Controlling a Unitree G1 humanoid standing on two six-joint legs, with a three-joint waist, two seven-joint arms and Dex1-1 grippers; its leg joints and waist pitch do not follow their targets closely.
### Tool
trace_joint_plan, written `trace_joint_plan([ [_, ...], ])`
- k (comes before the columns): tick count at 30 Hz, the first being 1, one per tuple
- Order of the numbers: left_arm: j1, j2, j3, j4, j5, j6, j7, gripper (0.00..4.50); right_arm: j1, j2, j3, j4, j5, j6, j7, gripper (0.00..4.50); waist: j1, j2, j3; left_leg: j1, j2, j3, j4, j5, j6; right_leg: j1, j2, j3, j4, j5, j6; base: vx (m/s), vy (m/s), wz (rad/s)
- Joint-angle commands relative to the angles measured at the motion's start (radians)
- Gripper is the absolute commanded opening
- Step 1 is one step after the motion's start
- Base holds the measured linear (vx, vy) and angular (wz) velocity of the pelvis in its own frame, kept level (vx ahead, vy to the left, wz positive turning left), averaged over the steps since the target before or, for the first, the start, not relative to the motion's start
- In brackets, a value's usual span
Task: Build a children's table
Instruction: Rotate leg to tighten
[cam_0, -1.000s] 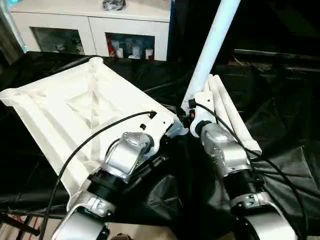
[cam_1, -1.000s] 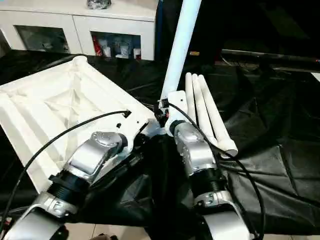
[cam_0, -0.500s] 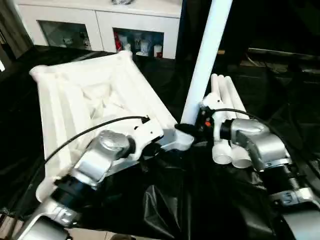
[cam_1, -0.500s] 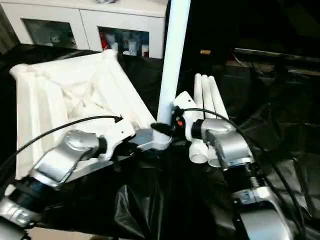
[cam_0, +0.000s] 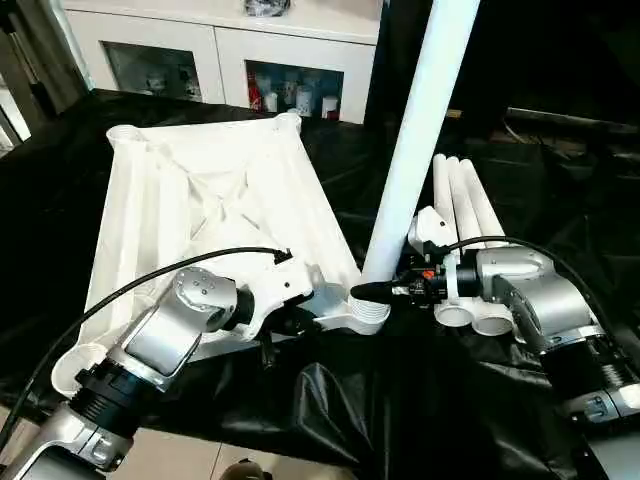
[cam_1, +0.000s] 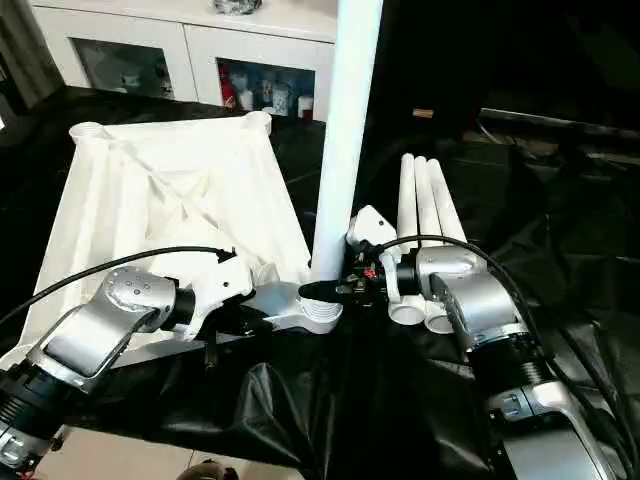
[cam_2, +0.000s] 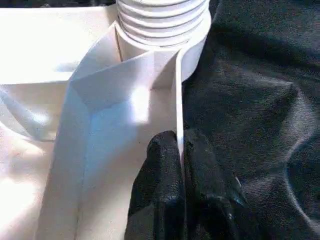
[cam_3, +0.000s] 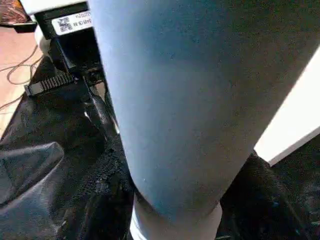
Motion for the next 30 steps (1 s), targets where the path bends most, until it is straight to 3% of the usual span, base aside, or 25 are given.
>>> trace_joint_plan([
  [1, -0.036, -0.007, 0.034, -0.063, -0.033, -0.046, -0.015, 0.0, 0.07, -0.015, 0.067, 0.098, -0.081, 0.043, -0.038, 1.89, -0.003, 0.001, -0.052, 0.026, 0.046, -0.01, -0.077, -0.26, -0.009, 0.03, -0.059, 0.027, -0.069, -0.247, -0.19, 0.0, 0.0, 0.0],
  [5, -0.047, -0.034, 0.029, -0.033, -0.016, -0.027, 0.029, 0.0, 0.088, 0.051, 0.031, 0.108, -0.095, 0.052, -0.199, 1.89, -0.006, -0.002, -0.051, 0.02, 0.042, -0.01, -0.078, -0.253, -0.016, 0.03, -0.057, 0.027, -0.068, -0.244, -0.183, 0.0, 0.0, 0.0],
  [7, -0.056, -0.054, 0.031, -0.013, -0.002, -0.01, 0.065, 0.0, 0.094, 0.077, 0.018, 0.113, -0.105, 0.062, -0.264, 1.89, -0.01, -0.002, -0.048, 0.024, 0.042, -0.014, -0.083, -0.309, -0.032, 0.029, -0.059, 0.027, -0.074, -0.329, -0.163, 0.0, 0.0, 0.0],
  [11, -0.112, -0.173, 0.042, 0.078, 0.042, 0.059, 0.232, 0.0, 0.101, 0.196, -0.025, 0.142, -0.118, 0.167, -0.495, 1.89, -0.022, -0.006, -0.041, 0.03, 0.038, -0.022, -0.09, -0.406, -0.072, 0.02, -0.061, 0.026, -0.093, -0.516, -0.104, 0.0, 0.0, 0.0],
  [12, -0.139, -0.229, 0.049, 0.116, 0.052, 0.092, 0.295, 0.0, 0.087, 0.253, -0.048, 0.175, -0.107, 0.199, -0.575, 1.89, -0.025, -0.006, -0.041, 0.038, 0.036, -0.025, -0.087, -0.444, -0.079, 0.011, -0.063, 0.023, -0.103, -0.583, -0.086, 0.0, 0.0, 0.0],
  [13, -0.149, -0.252, 0.051, 0.13, 0.055, 0.106, 0.318, 0.0, 0.079, 0.277, -0.057, 0.191, -0.1, 0.208, -0.604, 1.89, -0.028, 0.002, -0.042, 0.042, 0.035, -0.027, -0.085, -0.457, -0.084, 0.008, -0.064, 0.024, -0.104, -0.602, -0.082, -0.057, 0.001, -0.05],
  [14, -0.169, -0.298, 0.053, 0.158, 0.062, 0.131, 0.365, 0.0, 0.058, 0.33, -0.081, 0.232, -0.083, 0.224, -0.666, 1.89, -0.037, 0.0, -0.041, 0.04, 0.033, -0.033, -0.085, -0.482, -0.087, 0.007, -0.065, 0.019, -0.111, -0.643, -0.068, -0.064, 0.007, -0.06],
  [17, -0.19, -0.353, 0.054, 0.19, 0.069, 0.155, 0.42, 0.0, 0.022, 0.388, -0.108, 0.293, -0.062, 0.231, -0.734, 1.89, -0.052, 0.009, -0.039, 0.052, 0.03, -0.042, -0.083, -0.56, -0.077, 0.004, -0.064, -0.005, -0.137, -0.702, -0.043, -0.069, 0.015, -0.06],
  [18, -0.196, -0.371, 0.051, 0.202, 0.077, 0.156, 0.445, 0.0, 0.006, 0.409, -0.119, 0.32, -0.053, 0.227, -0.759, 1.89, -0.058, 0.022, -0.04, 0.054, 0.033, -0.051, -0.089, -0.599, -0.075, 0.014, -0.063, -0.023, -0.141, -0.673, -0.044, -0.069, 0.023, -0.06],
  [19, -0.204, -0.396, 0.056, 0.217, 0.082, 0.158, 0.472, 0.0, -0.007, 0.428, -0.127, 0.342, -0.053, 0.228, -0.783, 1.89, -0.063, 0.026, -0.036, 0.056, 0.036, -0.054, -0.096, -0.633, -0.077, 0.016, -0.06, -0.031, -0.147, -0.653, -0.047, -0.055, 0.042, -0.07],
  [20, -0.208, -0.413, 0.06, 0.228, 0.086, 0.159, 0.49, 0.0, -0.016, 0.441, -0.133, 0.354, -0.055, 0.229, -0.799, 1.89, -0.077, 0.028, -0.032, 0.058, 0.041, -0.063, -0.108, -0.713, -0.078, 0.029, -0.048, -0.06, -0.154, -0.611, -0.039, 0.0, 0.0, 0.0],
  [21, -0.215, -0.426, 0.062, 0.24, 0.091, 0.158, 0.506, 0.0, -0.02, 0.452, -0.131, 0.357, -0.065, 0.234, -0.808, 1.89, -0.074, 0.045, -0.023, 0.056, 0.056, -0.064, -0.14, -0.821, -0.08, 0.044, -0.033, -0.082, -0.137, -0.564, -0.041, 0.0, 0.0, 0.0],
  [22, -0.218, -0.433, 0.065, 0.246, 0.093, 0.16, 0.512, 0.0, -0.021, 0.457, -0.129, 0.353, -0.071, 0.241, -0.809, 1.89, -0.072, 0.047, -0.023, 0.037, 0.068, -0.058, -0.167, -0.863, -0.078, 0.069, -0.025, -0.085, -0.098, -0.502, -0.054, -0.086, 0.026, 0.01],
  [23, -0.219, -0.434, 0.065, 0.247, 0.093, 0.161, 0.513, 0.0, -0.021, 0.459, -0.13, 0.353, -0.072, 0.242, -0.81, 1.89, -0.033, 0.065, -0.02, -0.028, 0.093, -0.032, -0.237, -0.944, -0.088, 0.119, -0.017, -0.066, 0.058, -0.294, -0.081, -0.089, -0.027, 0.24],
  [24, -0.222, -0.438, 0.067, 0.253, 0.096, 0.163, 0.517, 0.0, -0.023, 0.463, -0.133, 0.354, -0.078, 0.247, -0.814, 1.89, 0.006, 0.052, -0.021, -0.006, 0.076, 0.033, -0.25, -0.891, -0.074, 0.081, -0.004, -0.039, 0.087, -0.318, -0.087, -0.089, -0.027, 0.24],
  [25, -0.222, -0.438, 0.067, 0.253, 0.096, 0.163, 0.517, 0.0, -0.023, 0.463, -0.133, 0.354, -0.078, 0.247, -0.814, 1.89, -0.029, -0.008, -0.026, 0.049, 0.047, 0.023, -0.17, -0.772, -0.058, 0.043, -0.026, -0.01, -0.011, -0.543, -0.053, 0.007, -0.106, 0.3],
  [26, -0.225, -0.44, 0.069, 0.257, 0.098, 0.164, 0.519, 0.0, -0.024, 0.464, -0.132, 0.353, -0.084, 0.248, -0.814, 1.89, -0.025, -0.041, 0.0, 0.221, -0.018, 0.01, 0.124, -0.44, -0.049, -0.163, -0.127, -0.01, -0.269, -1.162, 0.0, 0.025, -0.07, -0.17],
  [27, -0.227, -0.44, 0.071, 0.262, 0.099, 0.167, 0.521, 0.0, -0.027, 0.465, -0.135, 0.358, -0.091, 0.247, -0.817, 1.89, -0.035, -0.013, -0.004, 0.067, -0.023, -0.068, 0.087, -0.193, 0.005, 0.025, -0.193, 0.037, -0.197, -1.098, -0.03, 0.025, -0.07, -0.17],
  [28, -0.227, -0.44, 0.071, 0.263, 0.099, 0.167, 0.522, 0.0, -0.028, 0.465, -0.136, 0.36, -0.093, 0.246, -0.818, 1.89, -0.018, 0.008, -0.025, 0.042, 0.019, -0.068, -0.037, -0.266, -0.039, 0.079, -0.134, -0.019, -0.141, -0.844, -0.019, 0.074, 0.078, -0.44],
  [29, -0.227, -0.439, 0.07, 0.264, 0.099, 0.168, 0.522, 0.0, -0.03, 0.464, -0.136, 0.364, -0.095, 0.243, -0.818, 1.89, -0.025, -0.006, -0.02, 0.048, 0.02, -0.068, -0.063, -0.34, -0.037, 0.051, -0.085, -0.033, -0.114, -0.713, -0.001, 0.052, 0.05, -0.08],
  [30, -0.226, -0.438, 0.069, 0.263, 0.099, 0.168, 0.522, 0.0, -0.032, 0.464, -0.136, 0.367, -0.096, 0.239, -0.818, 1.89, -0.03, 0.016, -0.035, 0.081, 0.028, -0.063, -0.08, -0.414, -0.038, 0.046, -0.066, -0.039, -0.101, -0.484, -0.047, 0.052, 0.05, -0.08],
])
